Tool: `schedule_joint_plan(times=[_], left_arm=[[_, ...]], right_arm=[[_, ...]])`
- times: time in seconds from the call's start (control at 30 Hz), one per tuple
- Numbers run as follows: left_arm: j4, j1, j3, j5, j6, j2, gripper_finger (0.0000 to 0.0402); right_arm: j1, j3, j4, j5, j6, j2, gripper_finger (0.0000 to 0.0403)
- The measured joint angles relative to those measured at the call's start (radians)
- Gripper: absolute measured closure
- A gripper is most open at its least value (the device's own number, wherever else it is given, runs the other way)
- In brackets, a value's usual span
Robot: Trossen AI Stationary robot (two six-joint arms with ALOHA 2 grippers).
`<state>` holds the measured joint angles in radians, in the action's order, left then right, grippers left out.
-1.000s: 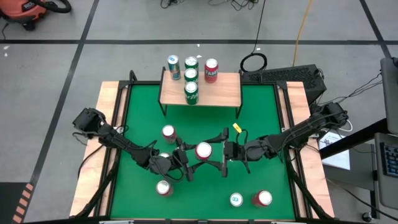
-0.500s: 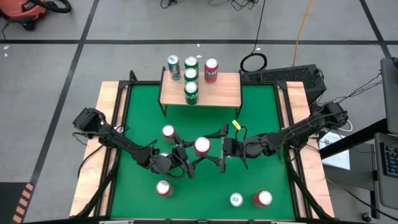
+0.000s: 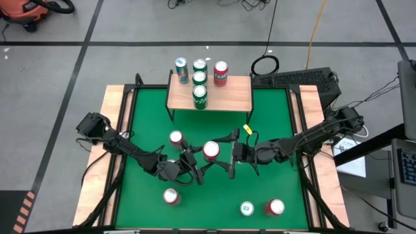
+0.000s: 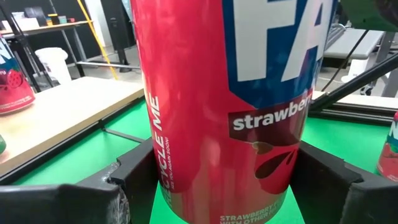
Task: Place canned beverage on shelf
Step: Put the orange soda can on the shelf aligned with the other orange soda can
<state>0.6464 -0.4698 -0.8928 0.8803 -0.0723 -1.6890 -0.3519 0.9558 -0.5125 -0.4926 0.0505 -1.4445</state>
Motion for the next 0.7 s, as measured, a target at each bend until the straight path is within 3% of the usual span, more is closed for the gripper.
schedule_joint_plan(times=[0.7], left_arm=[[-0.003, 0.008, 0.000, -0.004, 0.010, 0.002, 0.0118]], right_arm=[[0.023, 0.000, -0.046, 0.027, 0.025, -0.024, 0.0066]])
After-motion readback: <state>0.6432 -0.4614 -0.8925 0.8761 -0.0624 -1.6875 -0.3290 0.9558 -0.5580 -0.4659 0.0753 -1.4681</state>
